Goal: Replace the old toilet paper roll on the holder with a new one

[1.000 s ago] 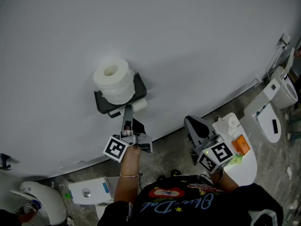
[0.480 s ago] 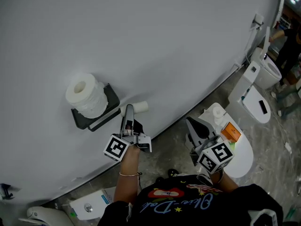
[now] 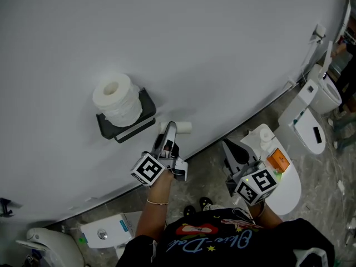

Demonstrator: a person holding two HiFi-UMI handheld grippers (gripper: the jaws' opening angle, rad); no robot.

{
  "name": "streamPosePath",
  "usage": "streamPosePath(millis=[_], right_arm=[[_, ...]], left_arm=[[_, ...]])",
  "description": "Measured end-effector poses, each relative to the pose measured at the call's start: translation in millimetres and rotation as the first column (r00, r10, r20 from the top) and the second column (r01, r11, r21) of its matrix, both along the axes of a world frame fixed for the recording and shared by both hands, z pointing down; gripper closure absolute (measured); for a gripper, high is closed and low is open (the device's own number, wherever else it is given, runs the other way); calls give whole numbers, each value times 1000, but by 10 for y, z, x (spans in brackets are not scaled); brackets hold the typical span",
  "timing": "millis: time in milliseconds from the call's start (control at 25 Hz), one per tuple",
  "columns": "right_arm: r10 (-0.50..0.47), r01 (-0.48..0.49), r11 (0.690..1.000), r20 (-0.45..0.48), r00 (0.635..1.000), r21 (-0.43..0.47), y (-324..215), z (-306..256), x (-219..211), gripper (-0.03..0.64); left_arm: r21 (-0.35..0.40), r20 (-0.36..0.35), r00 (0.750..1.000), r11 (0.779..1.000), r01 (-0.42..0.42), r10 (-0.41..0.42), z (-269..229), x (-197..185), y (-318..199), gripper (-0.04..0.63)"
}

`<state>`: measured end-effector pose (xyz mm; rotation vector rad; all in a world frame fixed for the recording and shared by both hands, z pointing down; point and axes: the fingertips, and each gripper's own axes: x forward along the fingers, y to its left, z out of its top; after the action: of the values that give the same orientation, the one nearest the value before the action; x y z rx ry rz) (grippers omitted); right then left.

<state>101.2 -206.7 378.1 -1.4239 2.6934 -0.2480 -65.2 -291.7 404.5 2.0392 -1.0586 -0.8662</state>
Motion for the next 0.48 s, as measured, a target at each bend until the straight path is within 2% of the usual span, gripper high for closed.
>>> streamPosePath(millis=[80,120,160,200,280,320,360,400,480], right_arm=[[-15,15,1000,-2,1000,-3,-1,5,-58,604],[-25,25,1000,1,1000,-5,-2,1,-98,604],[-38,38,999,2,999,-6,-4,-4,-147,604],[-54,54,999,1,999,-6,-9,-8,-201,604],[-88,88,996,6,996,-4,-17,-9,-314,604],[-104,104,995,11,994,-1,-17,-11,-372,604],[-121,121,993,15,993,4,-13,-15,-433,604],[-138,138,990,20,990,10,-7,-22,-495,604],[-175,174,984,39,984,24,9,-52,-611,604]], left_arm=[[26,117,993,1000,1,-4,29,16,174,408],[44,209,978,999,13,-22,38,-6,276,408],[64,319,946,997,34,-52,50,-54,380,408],[85,434,896,995,60,-92,62,-125,483,408],[138,629,756,984,117,-178,62,-301,681,408],[165,695,686,977,139,-215,53,-389,777,408],[186,740,627,970,156,-243,45,-471,870,408],[201,767,585,964,171,-264,38,-547,958,408],[217,793,534,954,205,-295,29,-685,1106,408]])
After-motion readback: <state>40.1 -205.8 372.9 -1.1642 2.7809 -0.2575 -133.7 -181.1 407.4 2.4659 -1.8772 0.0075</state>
